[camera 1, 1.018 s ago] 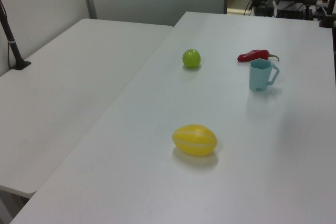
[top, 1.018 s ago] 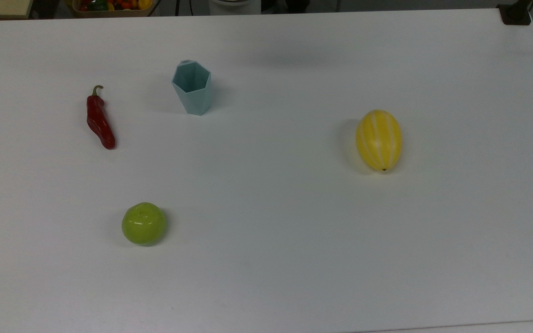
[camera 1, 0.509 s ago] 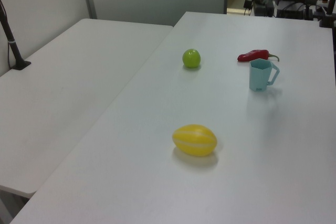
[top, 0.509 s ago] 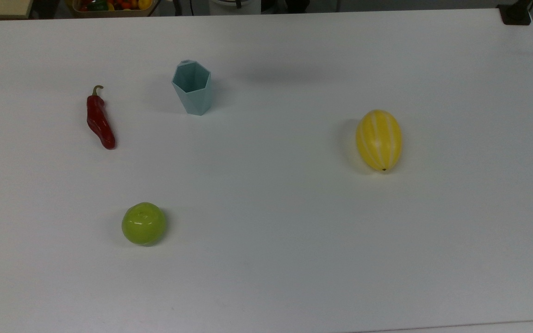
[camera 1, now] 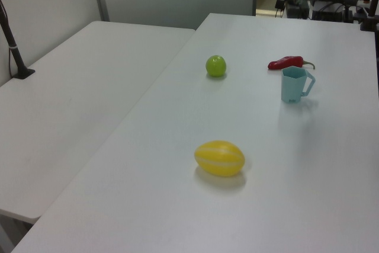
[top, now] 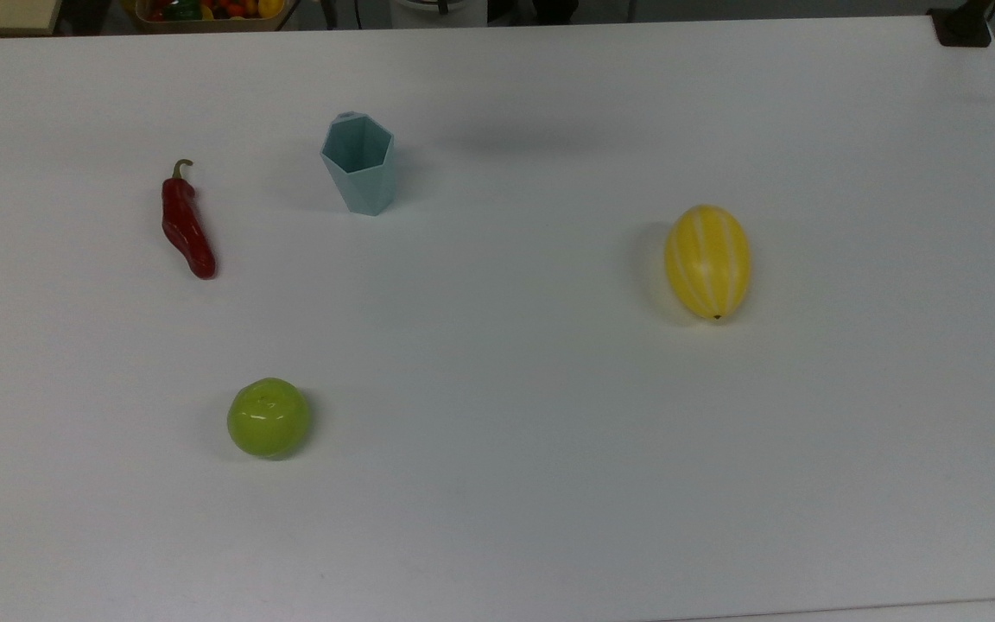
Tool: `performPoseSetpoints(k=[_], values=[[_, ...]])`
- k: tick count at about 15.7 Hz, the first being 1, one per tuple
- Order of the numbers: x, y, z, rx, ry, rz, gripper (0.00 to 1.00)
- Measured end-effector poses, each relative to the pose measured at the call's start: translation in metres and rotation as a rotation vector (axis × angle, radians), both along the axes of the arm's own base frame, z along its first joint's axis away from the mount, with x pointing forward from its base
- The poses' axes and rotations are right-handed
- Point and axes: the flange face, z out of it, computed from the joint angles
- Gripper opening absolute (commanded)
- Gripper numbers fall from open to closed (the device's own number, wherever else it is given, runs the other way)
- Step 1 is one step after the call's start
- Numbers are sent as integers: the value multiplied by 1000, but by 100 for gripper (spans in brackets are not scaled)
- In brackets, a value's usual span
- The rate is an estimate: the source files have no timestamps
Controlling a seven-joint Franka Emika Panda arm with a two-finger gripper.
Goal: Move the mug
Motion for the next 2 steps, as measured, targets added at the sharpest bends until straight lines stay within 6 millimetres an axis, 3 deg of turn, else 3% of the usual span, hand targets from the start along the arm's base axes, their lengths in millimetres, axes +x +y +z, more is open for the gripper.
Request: performPoseSetpoints(k=[2], values=[[0,0,0,0,0,0,100]])
